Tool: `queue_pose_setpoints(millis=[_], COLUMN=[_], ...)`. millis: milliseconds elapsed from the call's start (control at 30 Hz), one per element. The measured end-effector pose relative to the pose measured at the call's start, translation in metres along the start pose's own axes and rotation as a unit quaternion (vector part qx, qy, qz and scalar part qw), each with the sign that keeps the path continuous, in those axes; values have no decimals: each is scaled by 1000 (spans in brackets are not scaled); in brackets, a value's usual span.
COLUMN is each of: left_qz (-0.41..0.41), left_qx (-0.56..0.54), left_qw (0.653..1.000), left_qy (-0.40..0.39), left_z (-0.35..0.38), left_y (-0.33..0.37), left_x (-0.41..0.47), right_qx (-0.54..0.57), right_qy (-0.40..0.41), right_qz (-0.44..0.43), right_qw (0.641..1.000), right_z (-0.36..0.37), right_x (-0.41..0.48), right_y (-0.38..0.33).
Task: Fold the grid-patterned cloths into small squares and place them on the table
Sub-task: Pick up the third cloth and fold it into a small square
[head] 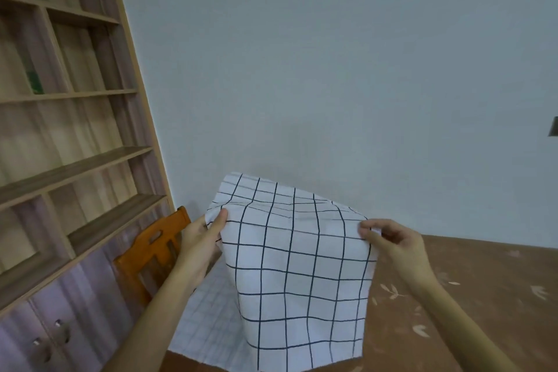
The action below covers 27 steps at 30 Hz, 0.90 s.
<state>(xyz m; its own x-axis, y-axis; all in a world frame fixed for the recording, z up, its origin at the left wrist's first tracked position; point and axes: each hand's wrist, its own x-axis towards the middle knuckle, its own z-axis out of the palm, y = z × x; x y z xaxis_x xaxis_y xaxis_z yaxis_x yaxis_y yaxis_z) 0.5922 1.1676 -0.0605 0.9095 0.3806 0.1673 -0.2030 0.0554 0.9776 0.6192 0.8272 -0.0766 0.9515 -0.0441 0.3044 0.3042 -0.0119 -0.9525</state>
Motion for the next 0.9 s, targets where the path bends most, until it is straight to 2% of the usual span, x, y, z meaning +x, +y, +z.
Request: queue_pose_setpoints(millis=[133,200,433,633,767,900], left_qz=[4,11,42,55,82,98], left_qx=[10,8,34,76,116,193], left_qw=[999,999,998,995,988,968], left_qy=[32,29,28,40,60,129], left_z=[-3,-1,-15,-35,-49,-48], left_y=[-4,-3,-7,-5,-6,-13], left_x=[5,5,9,16,15,4], right_qx=[-68,-99,-143,-226,-269,-295], right_qy=[-129,-165,-99,-60,-61,-92], right_qz=[39,47,18,-25,-74,-143], right_qw=[988,980,985,972,958,940], right_z=[-10,-8,-10,-16,-10,7], right_x=[0,-3,-1,14,18,16], right_y=[-12,-11,-5,-28,-45,-62])
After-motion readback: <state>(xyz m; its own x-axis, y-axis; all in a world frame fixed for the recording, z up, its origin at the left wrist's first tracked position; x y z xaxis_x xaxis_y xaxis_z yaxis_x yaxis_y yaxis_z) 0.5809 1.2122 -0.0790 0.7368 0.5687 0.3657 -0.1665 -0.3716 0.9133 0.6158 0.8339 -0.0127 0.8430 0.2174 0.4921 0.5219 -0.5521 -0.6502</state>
